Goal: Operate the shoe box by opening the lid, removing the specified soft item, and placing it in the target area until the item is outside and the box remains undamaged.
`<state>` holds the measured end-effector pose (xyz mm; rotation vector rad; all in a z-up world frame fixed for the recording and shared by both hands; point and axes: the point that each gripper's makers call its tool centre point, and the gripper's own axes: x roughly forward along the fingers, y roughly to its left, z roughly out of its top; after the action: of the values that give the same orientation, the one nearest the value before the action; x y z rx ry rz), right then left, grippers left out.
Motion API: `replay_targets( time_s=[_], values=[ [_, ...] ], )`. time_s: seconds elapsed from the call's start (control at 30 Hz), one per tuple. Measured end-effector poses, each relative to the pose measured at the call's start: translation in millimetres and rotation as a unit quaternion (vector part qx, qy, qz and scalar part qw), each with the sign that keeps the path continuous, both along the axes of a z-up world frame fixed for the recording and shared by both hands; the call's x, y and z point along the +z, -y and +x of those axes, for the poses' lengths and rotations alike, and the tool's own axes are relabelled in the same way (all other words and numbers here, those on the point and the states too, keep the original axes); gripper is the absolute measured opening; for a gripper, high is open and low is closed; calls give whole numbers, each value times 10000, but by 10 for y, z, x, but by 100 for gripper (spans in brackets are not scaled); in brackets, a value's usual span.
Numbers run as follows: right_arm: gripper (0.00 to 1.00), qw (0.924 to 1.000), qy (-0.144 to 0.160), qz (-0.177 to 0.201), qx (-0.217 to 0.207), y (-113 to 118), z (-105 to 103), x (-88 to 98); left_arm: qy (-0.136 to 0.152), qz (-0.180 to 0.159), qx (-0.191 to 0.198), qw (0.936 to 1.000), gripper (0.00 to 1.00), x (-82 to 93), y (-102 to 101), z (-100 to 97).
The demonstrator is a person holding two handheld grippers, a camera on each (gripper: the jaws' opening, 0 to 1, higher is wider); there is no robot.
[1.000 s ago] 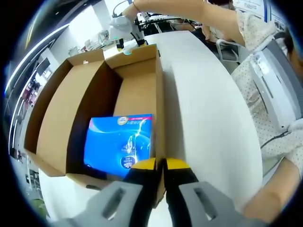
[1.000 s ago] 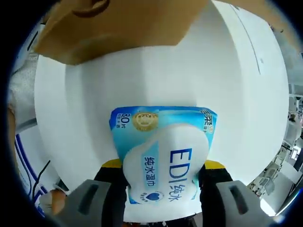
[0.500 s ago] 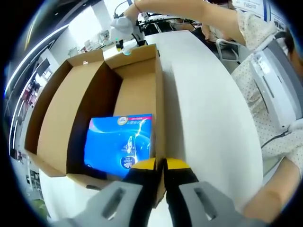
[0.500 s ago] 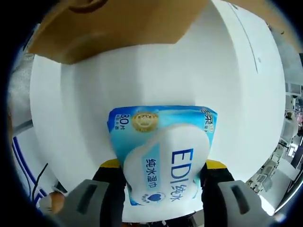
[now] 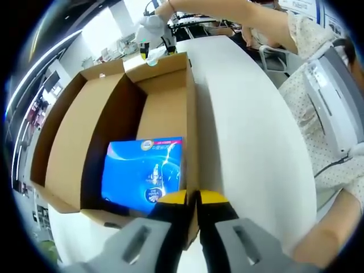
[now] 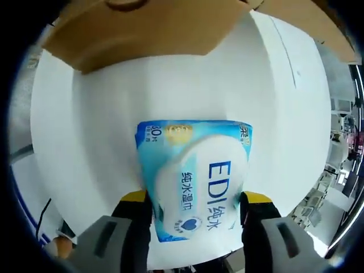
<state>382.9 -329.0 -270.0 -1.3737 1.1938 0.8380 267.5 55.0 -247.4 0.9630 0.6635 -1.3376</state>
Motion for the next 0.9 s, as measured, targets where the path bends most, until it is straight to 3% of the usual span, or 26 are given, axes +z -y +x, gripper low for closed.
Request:
replay_targets(
  time_s=[0.43,0.6,0.67,0.83,0.9],
  values=[
    [61,9980,436,444,-74,-12,-17,166,58,56,7,10000,6,-1,-7,11],
    [61,9935,719,871,-126,-85,5,273,62,54,3,10000,6,-3,-6,10],
    [61,9876,922,1266,-132,-151,12,321,61,52,4,10000,6,-3,-6,7],
    [60,9764,1199,1790,-152,-185,9,406,65,58,6,10000,6,-3,-5,5],
    [59,9683,1373,2082,-156,-233,16,471,66,62,9,10000,6,-2,-5,4]
  ],
)
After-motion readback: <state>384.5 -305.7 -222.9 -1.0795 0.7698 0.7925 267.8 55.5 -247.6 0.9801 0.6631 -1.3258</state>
